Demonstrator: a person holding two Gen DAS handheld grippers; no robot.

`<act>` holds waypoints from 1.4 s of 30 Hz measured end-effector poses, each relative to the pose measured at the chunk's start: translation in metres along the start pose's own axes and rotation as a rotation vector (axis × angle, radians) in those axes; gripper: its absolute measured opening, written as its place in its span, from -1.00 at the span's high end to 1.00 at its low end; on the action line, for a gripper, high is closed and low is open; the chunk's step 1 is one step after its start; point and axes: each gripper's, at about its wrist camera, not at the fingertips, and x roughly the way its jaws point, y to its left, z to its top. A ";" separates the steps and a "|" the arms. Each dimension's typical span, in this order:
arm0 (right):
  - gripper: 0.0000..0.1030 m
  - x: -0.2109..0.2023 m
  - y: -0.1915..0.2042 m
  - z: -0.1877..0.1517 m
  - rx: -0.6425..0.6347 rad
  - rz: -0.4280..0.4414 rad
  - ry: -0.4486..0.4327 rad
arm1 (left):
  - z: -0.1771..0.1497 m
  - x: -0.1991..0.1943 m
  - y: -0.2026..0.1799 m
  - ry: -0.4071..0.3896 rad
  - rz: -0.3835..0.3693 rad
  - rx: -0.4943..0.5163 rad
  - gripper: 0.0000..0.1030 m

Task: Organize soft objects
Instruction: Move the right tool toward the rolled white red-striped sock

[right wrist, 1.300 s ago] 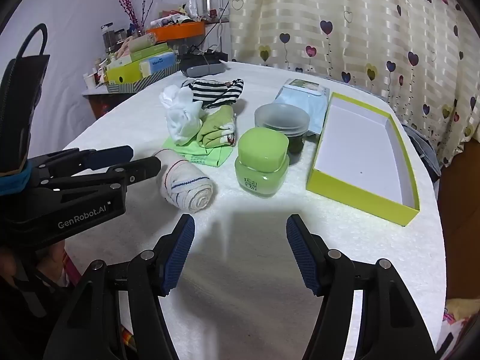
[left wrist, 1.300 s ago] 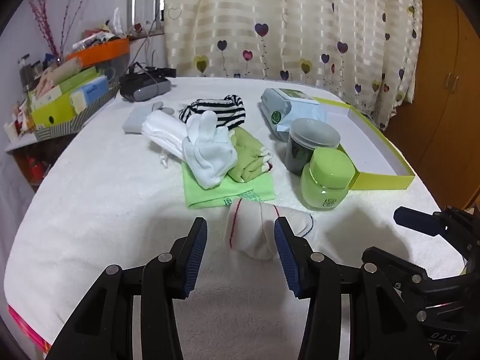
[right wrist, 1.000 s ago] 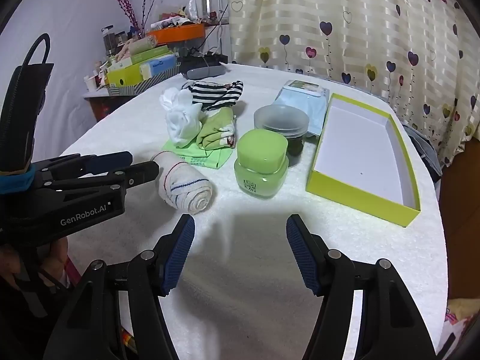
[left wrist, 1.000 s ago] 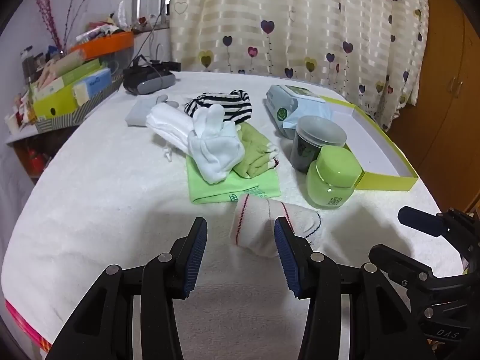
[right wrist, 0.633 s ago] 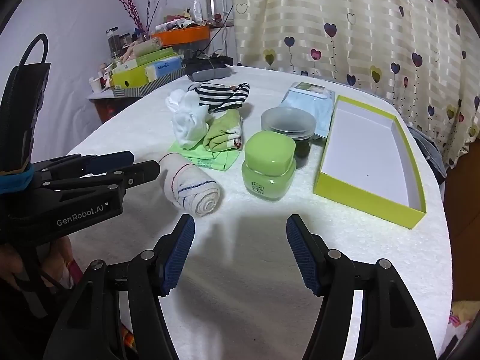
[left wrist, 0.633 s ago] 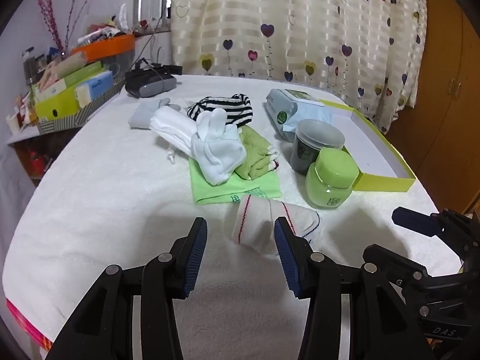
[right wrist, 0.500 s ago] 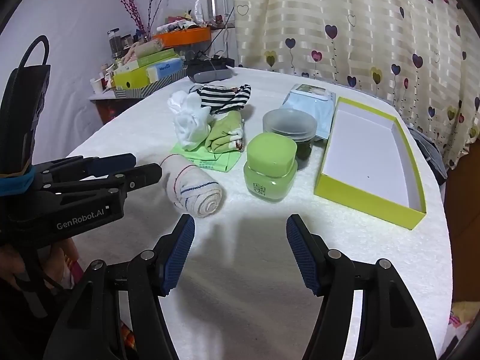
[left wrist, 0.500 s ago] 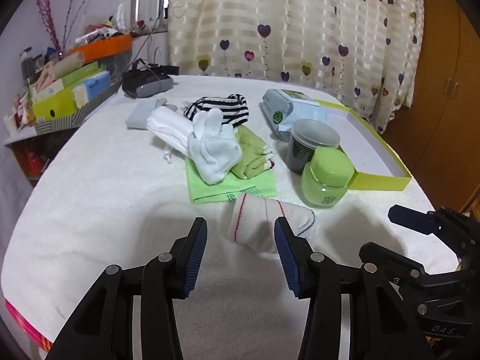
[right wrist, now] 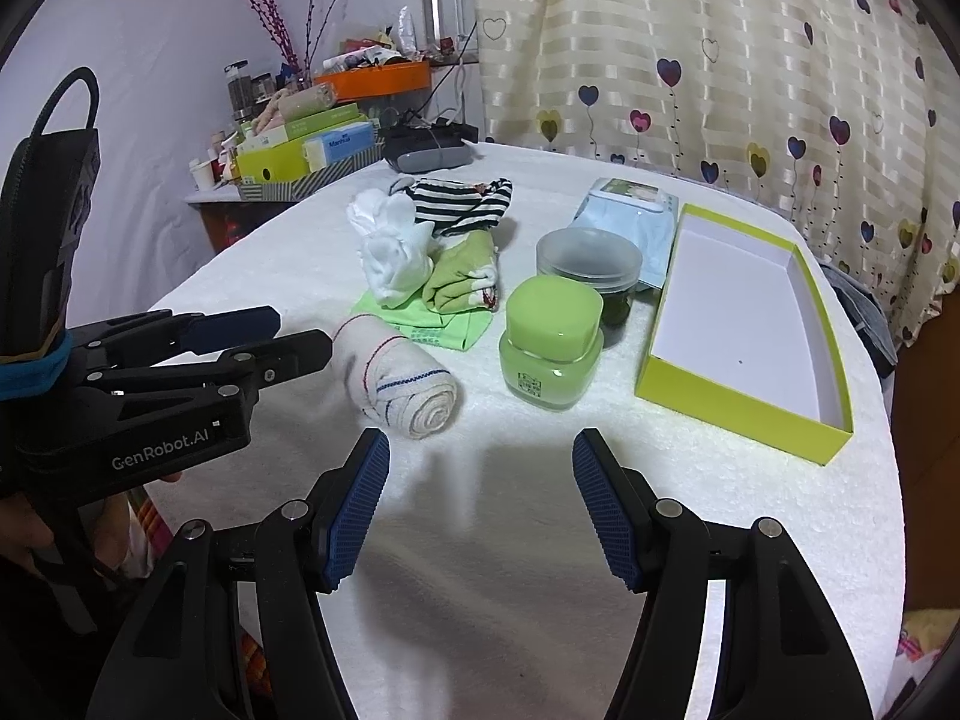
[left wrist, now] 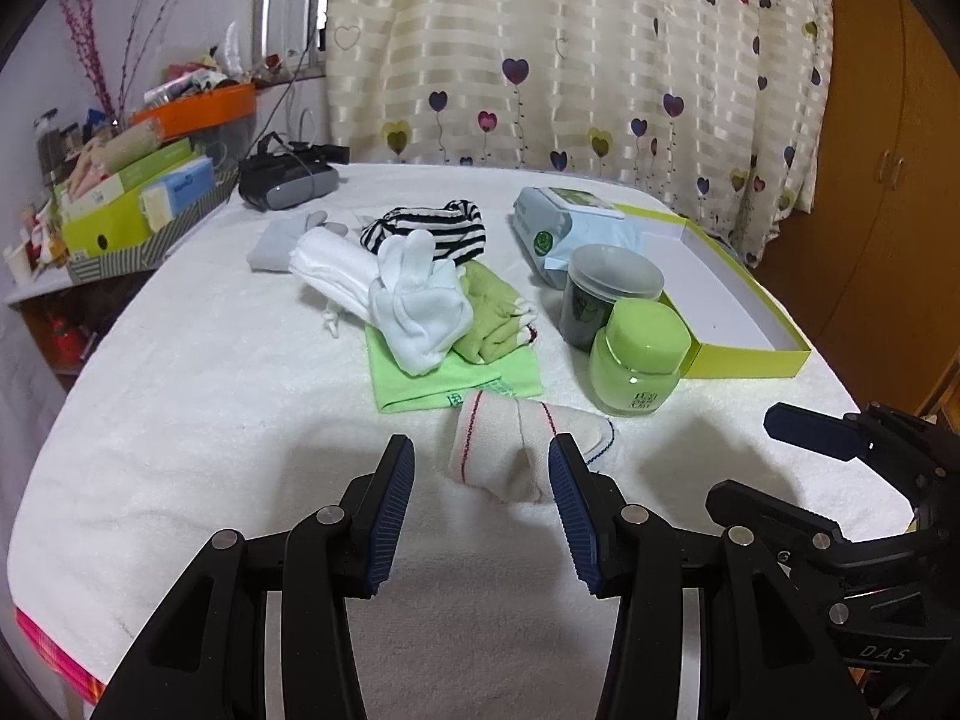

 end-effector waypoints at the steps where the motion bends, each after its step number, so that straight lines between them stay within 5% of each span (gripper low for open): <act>1: -0.25 0.000 0.001 0.000 -0.001 0.000 -0.002 | 0.000 -0.001 0.000 -0.001 0.002 -0.001 0.12; 27: -0.25 0.002 0.007 0.006 -0.020 0.012 -0.013 | 0.000 -0.001 0.018 -0.008 0.040 -0.025 0.11; 42: -0.25 0.010 0.009 0.008 -0.027 0.031 -0.002 | 0.001 0.006 0.016 -0.001 -0.017 -0.003 0.12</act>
